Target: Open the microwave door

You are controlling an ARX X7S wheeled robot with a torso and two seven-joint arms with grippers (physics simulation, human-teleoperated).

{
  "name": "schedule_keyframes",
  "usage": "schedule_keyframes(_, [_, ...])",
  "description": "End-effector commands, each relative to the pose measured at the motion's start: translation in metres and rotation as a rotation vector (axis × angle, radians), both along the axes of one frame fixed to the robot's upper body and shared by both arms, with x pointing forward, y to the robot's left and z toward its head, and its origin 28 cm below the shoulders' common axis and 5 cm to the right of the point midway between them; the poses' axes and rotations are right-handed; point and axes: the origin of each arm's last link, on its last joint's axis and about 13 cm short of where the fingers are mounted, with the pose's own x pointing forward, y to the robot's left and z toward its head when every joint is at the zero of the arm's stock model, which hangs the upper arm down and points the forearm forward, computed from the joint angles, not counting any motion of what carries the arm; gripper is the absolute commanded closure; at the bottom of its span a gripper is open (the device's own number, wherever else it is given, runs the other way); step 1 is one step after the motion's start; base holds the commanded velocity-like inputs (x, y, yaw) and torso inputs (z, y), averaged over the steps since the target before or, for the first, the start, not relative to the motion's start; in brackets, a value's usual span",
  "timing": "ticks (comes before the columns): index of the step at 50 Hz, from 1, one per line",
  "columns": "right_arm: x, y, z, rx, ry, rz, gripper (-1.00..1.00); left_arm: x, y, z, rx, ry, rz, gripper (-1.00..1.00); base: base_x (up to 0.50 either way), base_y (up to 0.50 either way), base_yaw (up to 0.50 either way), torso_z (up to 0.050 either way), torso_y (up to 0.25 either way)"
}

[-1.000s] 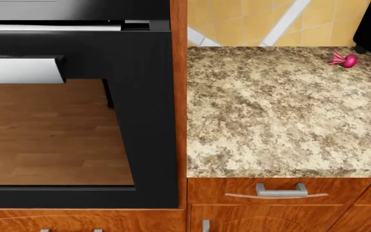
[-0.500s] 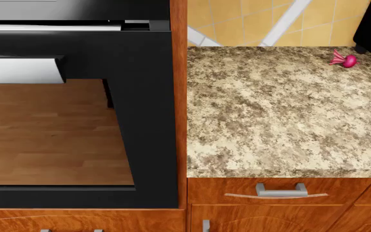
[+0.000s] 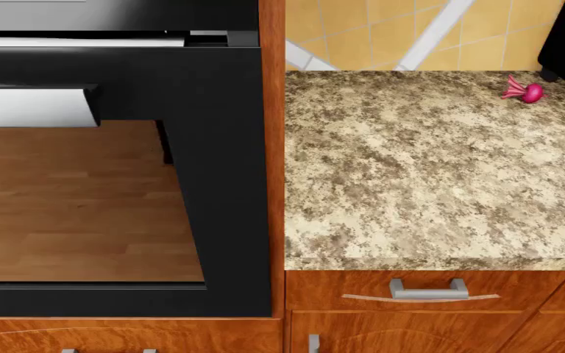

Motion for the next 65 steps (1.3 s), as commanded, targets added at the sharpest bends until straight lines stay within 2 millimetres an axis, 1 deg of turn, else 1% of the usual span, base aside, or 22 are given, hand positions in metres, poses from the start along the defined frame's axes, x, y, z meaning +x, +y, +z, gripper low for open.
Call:
schedule_keyframes(1, [0.000, 0.001, 0.000, -0.001, -0.001, 0.004, -1.00, -0.022, 0.007, -0.006, -0.016, -0.033, -0.003, -1.00, 0.00, 0.00, 0.00, 0.000, 0.000])
schedule_keyframes(13, [0.000, 0.002, 0.001, -0.001, -0.003, 0.010, -1.00, -0.059, 0.007, -0.010, -0.004, -0.089, -0.040, -1.00, 0.00, 0.00, 0.00, 0.000, 0.000])
schedule_keyframes(18, [0.000, 0.002, 0.000, 0.000, -0.002, 0.015, -1.00, -0.073, 0.006, -0.007, 0.011, -0.115, -0.053, -1.00, 0.00, 0.00, 0.00, 0.000, 0.000])
schedule_keyframes(25, [0.001, 0.002, -0.001, 0.003, -0.001, 0.016, -1.00, -0.083, 0.001, -0.008, 0.023, -0.134, -0.074, -1.00, 0.00, 0.00, 0.00, 0.000, 0.000])
schedule_keyframes(32, [0.001, 0.000, -0.003, 0.009, -0.002, 0.014, -1.00, -0.087, -0.005, -0.005, 0.021, -0.157, -0.086, -1.00, 0.00, 0.00, 0.00, 0.000, 0.000])
schedule_keyframes(35, [0.000, -0.001, -0.003, 0.010, -0.002, 0.014, -1.00, -0.080, -0.009, -0.005, -0.020, -0.162, -0.066, -1.00, 0.00, 0.00, 0.00, 0.000, 0.000])
schedule_keyframes(39, [-0.001, -0.001, -0.002, 0.010, -0.002, 0.012, -1.00, -0.064, -0.017, -0.009, -0.051, -0.150, -0.028, -1.00, 0.00, 0.00, 0.00, 0.000, 0.000])
schedule_keyframes(43, [-0.001, -0.001, -0.001, 0.011, -0.003, 0.011, -1.00, -0.047, -0.024, -0.011, -0.057, -0.141, 0.042, -1.00, 0.00, 0.00, 0.00, 0.000, 0.000])
schedule_keyframes(47, [-0.001, -0.002, -0.001, 0.012, -0.004, 0.013, -1.00, -0.036, -0.027, -0.011, -0.055, -0.138, 0.126, -1.00, 0.00, 0.00, 0.00, 0.000, 0.000])
schedule_keyframes(52, [-0.002, -0.002, -0.001, 0.015, -0.007, 0.016, -1.00, -0.017, -0.022, -0.011, -0.027, -0.146, 0.298, -1.00, 0.00, 0.00, 0.00, 0.000, 0.000])
schedule_keyframes(59, [-0.001, -0.003, -0.002, 0.018, -0.006, 0.017, -1.00, 0.009, -0.012, -0.009, -0.009, -0.142, 0.434, -1.00, 0.00, 0.00, 0.00, 0.000, 0.000])
schedule_keyframes(65, [0.000, -0.003, -0.004, 0.019, -0.004, 0.018, -1.00, 0.020, 0.002, -0.006, -0.014, -0.139, 0.520, -1.00, 0.00, 0.00, 0.00, 0.000, 0.000])
